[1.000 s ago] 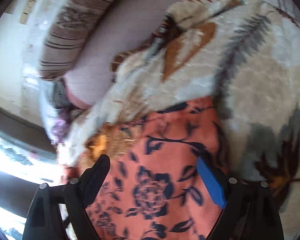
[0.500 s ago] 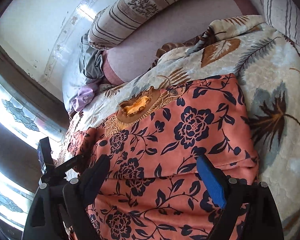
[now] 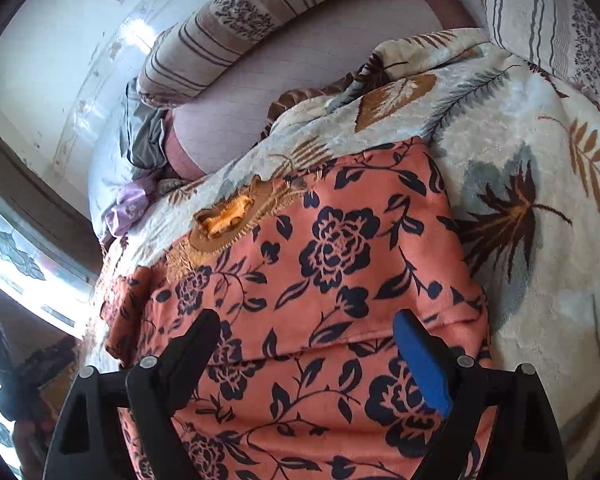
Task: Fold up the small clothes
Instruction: 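Move the left tool to the other sleeve and grasp its cuff, then fold the held sleeve over the shirt body with the left tool, release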
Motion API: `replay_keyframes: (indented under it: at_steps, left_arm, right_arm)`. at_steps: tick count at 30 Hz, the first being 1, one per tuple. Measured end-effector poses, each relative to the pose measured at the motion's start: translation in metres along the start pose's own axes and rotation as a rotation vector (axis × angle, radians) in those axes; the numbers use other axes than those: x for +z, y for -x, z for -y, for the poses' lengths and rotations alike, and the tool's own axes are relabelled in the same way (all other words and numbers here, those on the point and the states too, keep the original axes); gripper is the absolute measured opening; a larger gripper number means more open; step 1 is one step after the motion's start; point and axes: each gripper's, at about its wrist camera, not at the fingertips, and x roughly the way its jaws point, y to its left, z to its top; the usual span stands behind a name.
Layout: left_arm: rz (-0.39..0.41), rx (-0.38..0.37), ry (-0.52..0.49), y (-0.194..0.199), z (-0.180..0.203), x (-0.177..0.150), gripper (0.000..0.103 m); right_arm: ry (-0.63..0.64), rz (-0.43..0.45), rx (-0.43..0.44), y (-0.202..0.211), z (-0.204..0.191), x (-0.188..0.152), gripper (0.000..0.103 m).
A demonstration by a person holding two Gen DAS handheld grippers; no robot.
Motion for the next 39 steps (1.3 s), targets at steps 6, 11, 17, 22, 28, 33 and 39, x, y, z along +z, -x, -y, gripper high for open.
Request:
replay_keyframes:
  at_steps: [6, 11, 17, 22, 28, 33, 39]
  left_arm:
    - [0.027, -0.024, 0.143, 0.016, -0.069, -0.013, 0.072]
    - [0.023, -0.108, 0.342, 0.011, -0.150, -0.032, 0.075]
    - [0.011, -0.210, 0.695, -0.030, -0.254, -0.032, 0.075]
    - [0.003, -0.339, 0.718, -0.064, -0.258, 0.015, 0.075]
    - [-0.041, -0.434, 0.678, -0.126, -0.241, 0.092, 0.075]
    - [-0.087, -0.377, 0.707, -0.180, -0.248, 0.115, 0.074]
    - [-0.059, -0.344, 0.717, -0.196, -0.258, 0.119, 0.073]
  right_arm:
    - [0.092, 0.053, 0.052, 0.026, -0.040, -0.029, 0.090]
    - [0.176, 0.028, 0.136, 0.042, -0.076, -0.063, 0.090]
    - [0.203, -0.070, 0.117, 0.020, -0.083, -0.100, 0.090]
    - [0.196, -0.086, 0.093, 0.003, -0.086, -0.105, 0.090]
    - [0.167, -0.087, 0.069, -0.015, -0.080, -0.106, 0.090]
    - [0.156, -0.069, 0.086, -0.018, -0.070, -0.111, 0.090]
    - [0.156, -0.068, 0.099, -0.020, -0.069, -0.111, 0.090]
